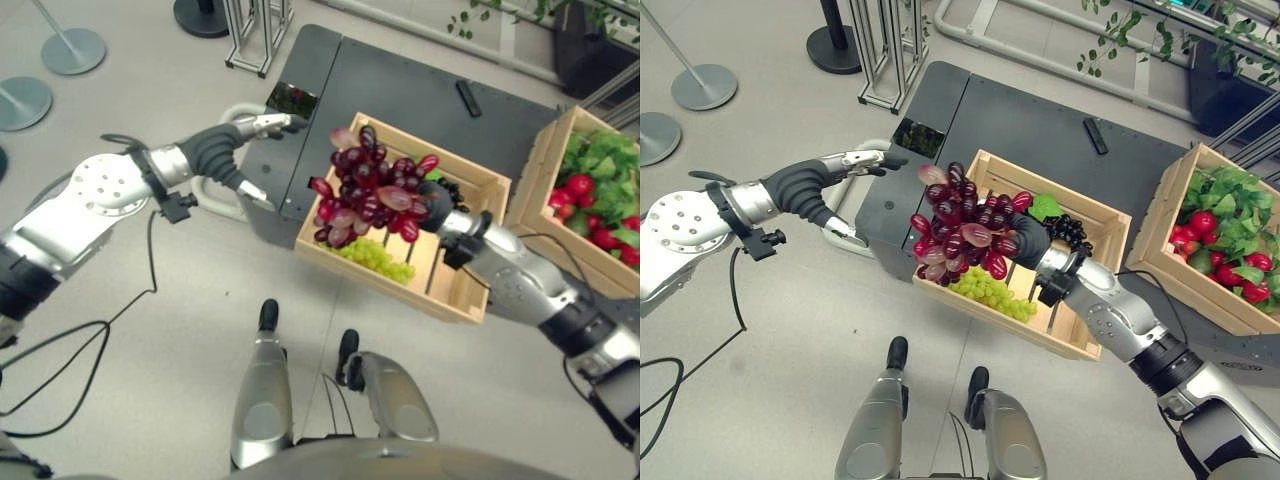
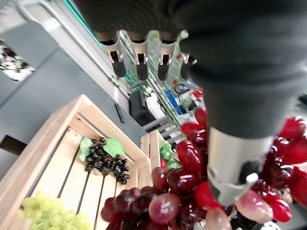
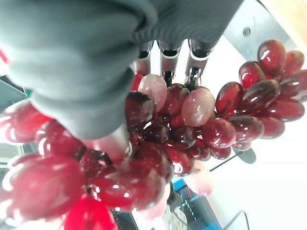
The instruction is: Pick up the fruits from the basket on one side to the basket on the other side
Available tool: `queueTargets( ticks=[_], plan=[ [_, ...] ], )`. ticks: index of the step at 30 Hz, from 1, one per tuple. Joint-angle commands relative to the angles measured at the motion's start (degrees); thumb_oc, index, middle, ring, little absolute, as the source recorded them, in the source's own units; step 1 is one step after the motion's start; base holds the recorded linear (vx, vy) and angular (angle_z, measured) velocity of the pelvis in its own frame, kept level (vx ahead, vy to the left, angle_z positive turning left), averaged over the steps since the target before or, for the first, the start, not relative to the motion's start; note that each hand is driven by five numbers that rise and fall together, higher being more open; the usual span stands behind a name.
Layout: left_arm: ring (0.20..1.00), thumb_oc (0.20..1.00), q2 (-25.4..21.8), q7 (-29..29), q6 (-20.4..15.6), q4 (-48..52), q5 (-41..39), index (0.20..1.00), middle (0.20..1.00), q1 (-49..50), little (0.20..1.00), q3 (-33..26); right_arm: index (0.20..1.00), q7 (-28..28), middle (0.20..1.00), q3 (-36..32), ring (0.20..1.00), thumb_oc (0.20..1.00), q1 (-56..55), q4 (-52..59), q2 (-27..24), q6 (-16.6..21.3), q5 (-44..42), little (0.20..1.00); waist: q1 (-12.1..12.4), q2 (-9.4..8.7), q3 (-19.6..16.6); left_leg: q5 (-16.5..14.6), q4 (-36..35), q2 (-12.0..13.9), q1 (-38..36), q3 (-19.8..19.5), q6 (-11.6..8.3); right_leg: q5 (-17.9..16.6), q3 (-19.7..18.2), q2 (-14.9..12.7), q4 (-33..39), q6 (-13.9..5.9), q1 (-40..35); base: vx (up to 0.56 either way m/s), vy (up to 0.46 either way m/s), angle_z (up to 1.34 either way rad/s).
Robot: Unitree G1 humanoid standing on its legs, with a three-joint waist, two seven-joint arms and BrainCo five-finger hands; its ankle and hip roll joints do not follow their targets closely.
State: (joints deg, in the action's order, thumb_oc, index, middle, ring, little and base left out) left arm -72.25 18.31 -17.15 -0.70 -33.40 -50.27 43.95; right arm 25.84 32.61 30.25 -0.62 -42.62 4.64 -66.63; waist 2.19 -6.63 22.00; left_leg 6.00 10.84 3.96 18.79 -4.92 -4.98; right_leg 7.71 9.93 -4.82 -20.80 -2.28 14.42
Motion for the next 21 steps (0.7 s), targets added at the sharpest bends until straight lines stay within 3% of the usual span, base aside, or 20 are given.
queueTargets(
  ticks=[1,21],
  plan=[
    [1.0,1.0,1.87,-1.58,-1.85,-2.09,-2.57,1.0,1.0,-1.01,1.0,-1.97,0.2,0.66,0.2,-0.44,0.2,0.2,4.18,1.68,3.11,3.95,-3.41,0.2,-1.56,-1.32,-3.57,-5.82,4.45,0.05,-0.14,1.47,0.43,-5.43,0.46,-2.9,4.27,-6.02,-0.68,0.0,0.0,0.0],
    [1.0,1.0,4.92,-0.78,-0.9,-2.17,-1.37,1.0,1.0,-2.23,1.0,0.05,0.2,0.32,0.2,2.79,0.2,0.2,12.8,2.44,8.1,5.81,-2.45,0.2,-1.64,-1.55,-5.03,-6.62,5.69,0.24,0.26,2.16,0.59,-5.43,-0.58,-2.9,3.87,-5.78,0.04,0.0,0.002,-0.02]
  ],
)
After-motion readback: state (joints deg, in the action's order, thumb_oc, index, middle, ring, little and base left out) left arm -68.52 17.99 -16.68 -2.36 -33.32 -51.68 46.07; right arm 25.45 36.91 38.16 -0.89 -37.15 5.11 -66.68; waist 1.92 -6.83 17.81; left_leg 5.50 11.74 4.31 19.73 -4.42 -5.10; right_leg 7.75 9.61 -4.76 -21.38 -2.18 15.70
